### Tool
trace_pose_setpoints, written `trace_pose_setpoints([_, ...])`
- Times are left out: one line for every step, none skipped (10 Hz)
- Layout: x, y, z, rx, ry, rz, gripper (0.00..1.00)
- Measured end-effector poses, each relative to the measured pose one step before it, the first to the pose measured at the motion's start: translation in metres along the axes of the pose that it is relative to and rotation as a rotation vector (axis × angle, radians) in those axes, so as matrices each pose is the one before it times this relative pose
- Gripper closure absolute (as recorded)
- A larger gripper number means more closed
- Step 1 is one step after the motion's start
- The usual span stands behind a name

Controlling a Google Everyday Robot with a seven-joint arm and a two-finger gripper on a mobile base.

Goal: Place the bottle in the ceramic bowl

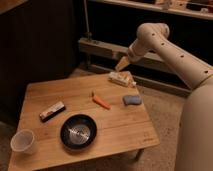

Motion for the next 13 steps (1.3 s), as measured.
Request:
trace_pose_setpoints([-0.00029, 0.00039, -0.00016, -0.00056, -0.00017, 0.00046, 0.2])
trace_pose_setpoints([0.00079, 0.00033, 0.00026, 0.00163, 0.00091, -0.00129, 0.2])
trace_pose_setpoints([0.00014, 0.00121, 0.00227, -0.00658, 0.00451, -0.01226, 0.2])
trace_pose_setpoints([0.00237, 0.00839, 0.00449, -0.02864, 0.01933, -0.02625, 0.2])
trace_pose_setpoints([0.00031, 0.01154, 0.00781, -0.02, 0.01239, -0.01882, 0.2])
trace_pose_setpoints([0.00018, 0.00909, 0.00764, -0.01148, 0.01086, -0.01263, 0.2])
trace_pose_setpoints([-0.00426, 0.01851, 0.01565, -0.02183, 0.02233, -0.02317, 0.2])
trace_pose_setpoints([-0.00249, 0.00614, 0.00469, -0.00748, 0.00865, -0.00997, 0.2])
trace_pose_setpoints([-0.00359, 0.00289, 0.00439, -0.00373, 0.0054, -0.00974, 0.2])
trace_pose_setpoints([-0.00711, 0.00343, 0.00392, 0.00323, 0.00798, -0.01193, 0.2])
trace_pose_setpoints([-0.00375, 0.00128, 0.002, 0.00602, 0.00341, -0.005, 0.2])
trace_pose_setpoints([-0.00589, -0.00033, 0.00503, 0.01237, 0.00184, -0.00874, 0.2])
trace_pose_setpoints([-0.00778, -0.00076, 0.00682, 0.01328, -0.00322, -0.00976, 0.2])
